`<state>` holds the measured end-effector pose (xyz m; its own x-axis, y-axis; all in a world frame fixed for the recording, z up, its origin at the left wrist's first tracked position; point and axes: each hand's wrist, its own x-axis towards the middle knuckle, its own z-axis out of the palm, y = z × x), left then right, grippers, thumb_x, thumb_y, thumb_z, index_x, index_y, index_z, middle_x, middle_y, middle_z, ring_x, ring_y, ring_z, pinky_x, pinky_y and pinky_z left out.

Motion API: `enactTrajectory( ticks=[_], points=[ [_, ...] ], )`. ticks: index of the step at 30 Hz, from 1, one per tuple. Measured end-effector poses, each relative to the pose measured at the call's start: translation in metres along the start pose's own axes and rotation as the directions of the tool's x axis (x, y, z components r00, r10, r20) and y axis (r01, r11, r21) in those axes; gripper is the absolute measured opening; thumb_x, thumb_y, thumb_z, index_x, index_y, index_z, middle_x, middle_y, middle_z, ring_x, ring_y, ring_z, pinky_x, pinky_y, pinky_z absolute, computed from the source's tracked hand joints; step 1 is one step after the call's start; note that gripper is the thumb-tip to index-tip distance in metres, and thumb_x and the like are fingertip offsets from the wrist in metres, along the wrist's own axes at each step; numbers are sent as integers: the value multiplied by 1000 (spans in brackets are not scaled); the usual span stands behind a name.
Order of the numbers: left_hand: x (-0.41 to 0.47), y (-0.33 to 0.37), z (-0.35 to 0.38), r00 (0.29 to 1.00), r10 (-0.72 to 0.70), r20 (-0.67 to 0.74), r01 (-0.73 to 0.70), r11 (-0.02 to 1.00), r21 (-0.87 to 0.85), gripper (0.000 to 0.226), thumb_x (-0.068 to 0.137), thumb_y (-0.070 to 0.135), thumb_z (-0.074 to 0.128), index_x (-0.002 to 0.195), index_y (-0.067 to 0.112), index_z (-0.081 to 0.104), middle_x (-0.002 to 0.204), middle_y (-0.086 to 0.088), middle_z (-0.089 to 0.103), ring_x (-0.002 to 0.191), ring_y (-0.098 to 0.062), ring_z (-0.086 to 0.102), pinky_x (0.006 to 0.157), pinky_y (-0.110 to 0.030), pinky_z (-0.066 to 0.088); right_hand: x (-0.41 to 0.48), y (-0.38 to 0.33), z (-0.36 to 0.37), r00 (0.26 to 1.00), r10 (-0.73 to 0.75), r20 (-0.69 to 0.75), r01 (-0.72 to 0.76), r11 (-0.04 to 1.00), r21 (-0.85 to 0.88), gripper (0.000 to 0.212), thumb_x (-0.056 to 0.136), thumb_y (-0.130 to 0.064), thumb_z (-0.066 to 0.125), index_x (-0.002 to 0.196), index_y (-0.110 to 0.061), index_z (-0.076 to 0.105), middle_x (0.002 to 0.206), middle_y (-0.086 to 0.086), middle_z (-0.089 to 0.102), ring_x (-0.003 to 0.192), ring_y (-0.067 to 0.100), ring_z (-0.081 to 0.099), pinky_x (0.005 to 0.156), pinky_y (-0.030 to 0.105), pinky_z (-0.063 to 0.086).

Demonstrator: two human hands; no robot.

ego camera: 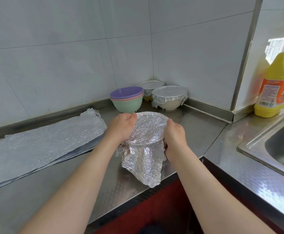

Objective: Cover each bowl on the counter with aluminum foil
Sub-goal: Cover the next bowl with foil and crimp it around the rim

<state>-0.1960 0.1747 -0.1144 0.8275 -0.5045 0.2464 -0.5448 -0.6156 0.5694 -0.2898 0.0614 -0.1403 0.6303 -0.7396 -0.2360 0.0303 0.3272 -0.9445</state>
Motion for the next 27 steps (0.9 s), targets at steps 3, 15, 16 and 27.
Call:
enactTrajectory(
  ticks=[3, 15, 16, 27],
  points=[
    [-1, 1, 2, 999, 8, -43, -6, 999, 45, 41, 101, 36, 34, 75, 10, 52, 76, -10, 55, 76, -25, 52, 66, -33, 35, 0, -2, -5, 998, -48, 27, 50, 997, -57, 34, 102, -22, 33, 130, -12, 49, 115, 3, 52, 104, 21, 52, 88, 33, 39],
    [-14, 8, -5, 995, -83, -61, 84, 996, 20, 44, 100, 37, 32, 64, 13, 39, 64, -2, 43, 64, -22, 42, 57, -32, 27, 5, -12, -18, 981, 47, 187, -28, 994, -106, 38, 98, -45, 41, 125, -20, 52, 103, -5, 50, 88, 15, 50, 84, 36, 43],
    [-18, 8, -9, 995, -92, -44, 94, 995, 32, 46, 100, 40, 31, 62, 14, 38, 63, -2, 42, 63, -22, 43, 58, -32, 28, 6, -12, -27, 977, 29, 212, -7, 994, -105, 44, 96, -51, 43, 131, -25, 48, 113, -8, 51, 96, 15, 53, 91, 38, 44],
    [-74, 7, -18, 882, 453, -126, -436, 889, 139, 24, 91, 40, 60, 104, 25, 74, 105, 6, 56, 101, -11, 46, 88, -30, 41, -13, -3, -91, 814, -112, 570, 305, 918, -255, 45, 93, -26, 63, 135, -36, 50, 133, -13, 59, 122, 7, 55, 105, 44, 45]
  ],
)
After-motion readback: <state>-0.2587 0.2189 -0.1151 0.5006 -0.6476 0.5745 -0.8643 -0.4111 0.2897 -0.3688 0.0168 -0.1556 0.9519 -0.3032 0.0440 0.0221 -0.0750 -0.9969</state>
